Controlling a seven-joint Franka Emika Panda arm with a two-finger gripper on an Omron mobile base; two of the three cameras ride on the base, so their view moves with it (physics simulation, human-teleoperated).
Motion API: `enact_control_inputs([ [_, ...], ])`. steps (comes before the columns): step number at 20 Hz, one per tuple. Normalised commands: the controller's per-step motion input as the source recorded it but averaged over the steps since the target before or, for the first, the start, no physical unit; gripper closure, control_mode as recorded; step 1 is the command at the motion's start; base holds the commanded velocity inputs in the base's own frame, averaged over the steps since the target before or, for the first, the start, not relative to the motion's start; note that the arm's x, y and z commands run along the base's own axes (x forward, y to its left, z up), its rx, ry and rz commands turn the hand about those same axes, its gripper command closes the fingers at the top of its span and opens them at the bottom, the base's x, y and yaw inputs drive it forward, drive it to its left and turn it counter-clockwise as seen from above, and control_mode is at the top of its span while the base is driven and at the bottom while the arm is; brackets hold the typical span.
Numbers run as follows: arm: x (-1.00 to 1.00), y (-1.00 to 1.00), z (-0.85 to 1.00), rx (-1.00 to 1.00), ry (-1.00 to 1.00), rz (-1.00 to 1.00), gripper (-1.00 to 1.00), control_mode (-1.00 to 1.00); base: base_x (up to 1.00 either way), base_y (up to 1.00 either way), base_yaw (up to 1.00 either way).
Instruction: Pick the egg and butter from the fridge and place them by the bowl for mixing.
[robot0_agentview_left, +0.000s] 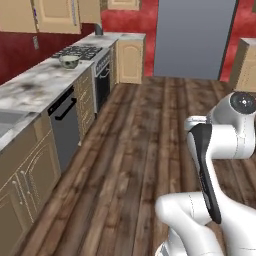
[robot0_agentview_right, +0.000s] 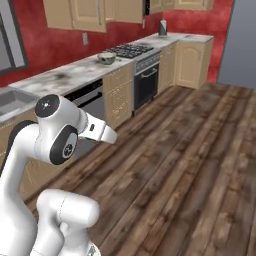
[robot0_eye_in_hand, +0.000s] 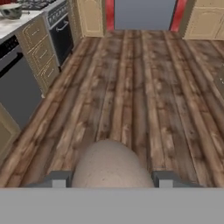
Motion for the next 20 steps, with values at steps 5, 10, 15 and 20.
enact_control_inputs([
  [5, 0.00, 0.00, 0.00, 0.00, 0.00, 0.00, 1.00, 1.00, 0.88, 0.00, 0.01],
  [10, 0.00, 0.00, 0.00, 0.00, 0.00, 0.00, 1.00, 1.00, 0.89, 0.00, 0.02],
  [15, 0.00, 0.00, 0.00, 0.00, 0.00, 0.00, 1.00, 1.00, 0.90, 0.00, 0.04],
  [20, 0.00, 0.00, 0.00, 0.00, 0.00, 0.00, 1.00, 1.00, 0.92, 0.00, 0.05],
])
